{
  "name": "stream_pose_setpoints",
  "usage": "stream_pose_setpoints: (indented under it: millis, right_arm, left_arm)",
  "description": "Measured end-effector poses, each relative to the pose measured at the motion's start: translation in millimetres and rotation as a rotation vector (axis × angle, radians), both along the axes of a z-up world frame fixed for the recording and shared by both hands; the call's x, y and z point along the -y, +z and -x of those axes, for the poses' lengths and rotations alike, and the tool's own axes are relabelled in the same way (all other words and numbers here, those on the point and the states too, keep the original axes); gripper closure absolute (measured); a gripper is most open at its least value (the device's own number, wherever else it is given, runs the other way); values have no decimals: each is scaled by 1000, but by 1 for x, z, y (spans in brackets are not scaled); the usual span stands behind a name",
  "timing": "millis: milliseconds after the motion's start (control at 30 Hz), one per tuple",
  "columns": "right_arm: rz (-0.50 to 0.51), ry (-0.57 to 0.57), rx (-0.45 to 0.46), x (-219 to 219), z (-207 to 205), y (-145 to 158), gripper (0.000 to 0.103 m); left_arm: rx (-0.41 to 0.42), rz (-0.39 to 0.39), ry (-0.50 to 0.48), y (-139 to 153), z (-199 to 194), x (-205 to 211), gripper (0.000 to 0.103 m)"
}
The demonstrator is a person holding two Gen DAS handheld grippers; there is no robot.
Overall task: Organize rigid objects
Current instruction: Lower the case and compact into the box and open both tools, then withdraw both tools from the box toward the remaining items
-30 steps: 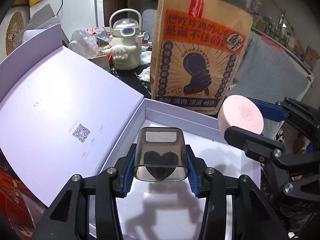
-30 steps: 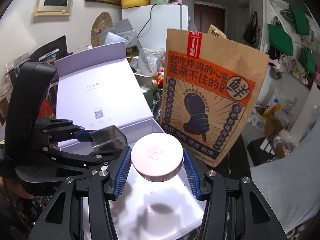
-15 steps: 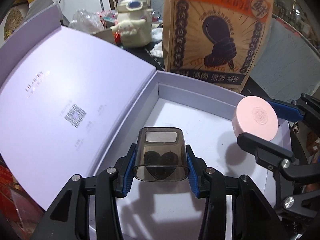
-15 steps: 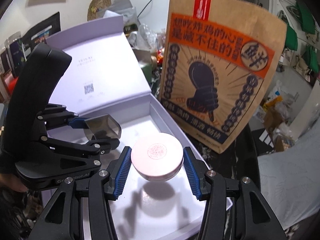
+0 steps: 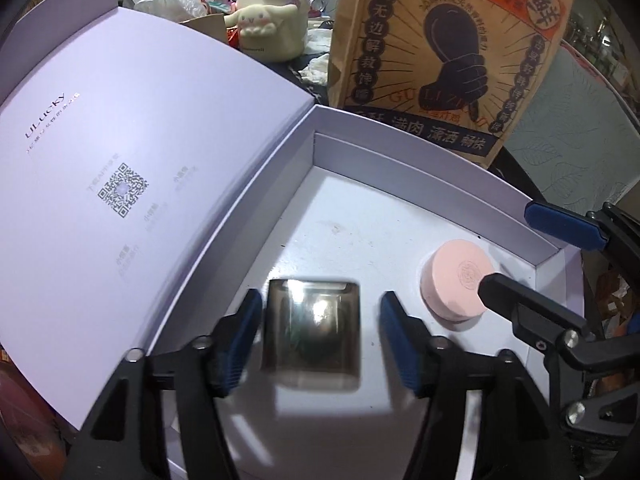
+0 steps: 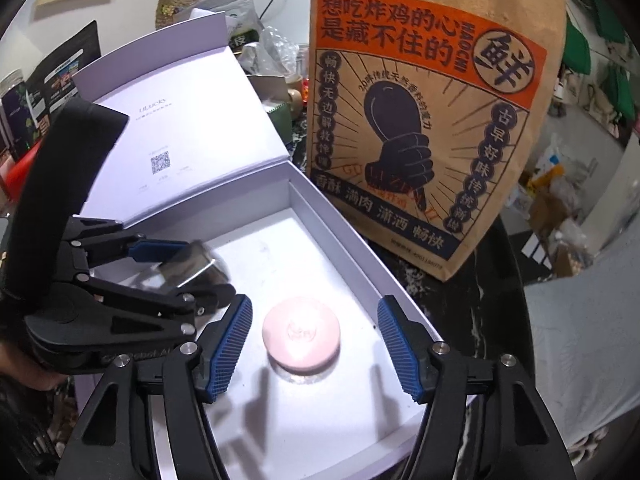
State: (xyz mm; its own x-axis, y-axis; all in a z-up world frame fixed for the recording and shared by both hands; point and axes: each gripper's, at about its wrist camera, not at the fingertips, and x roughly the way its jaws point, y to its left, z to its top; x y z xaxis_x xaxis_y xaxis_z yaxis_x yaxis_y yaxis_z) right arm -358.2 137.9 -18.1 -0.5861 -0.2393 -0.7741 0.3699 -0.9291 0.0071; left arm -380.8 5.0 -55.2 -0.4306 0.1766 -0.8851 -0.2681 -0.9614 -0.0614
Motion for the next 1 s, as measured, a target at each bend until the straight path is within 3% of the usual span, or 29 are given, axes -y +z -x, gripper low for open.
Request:
stream_pose_setpoints:
  millis: [100,667,767,833,1000]
  right_arm:
    - [-14,-12,-5,-1,-5,1,36]
    - [-16,-44,-82,-9,-44,33,32]
    - [-17,-37,-107,-8,-55,40,29]
    - [-23,-36,-126,-7,-62,46,27]
    - [-23,-26,-174,-8,-82,62,22]
  left_arm:
    - [-26,8,10,5,-6,0,25]
    - [-139,30,36,44,-57,10,24]
    - [-172,44,37,57,-62,7,16]
    - [-187,44,43,66,-72,6,5]
    - [-228,31,68,80,-86,11,4]
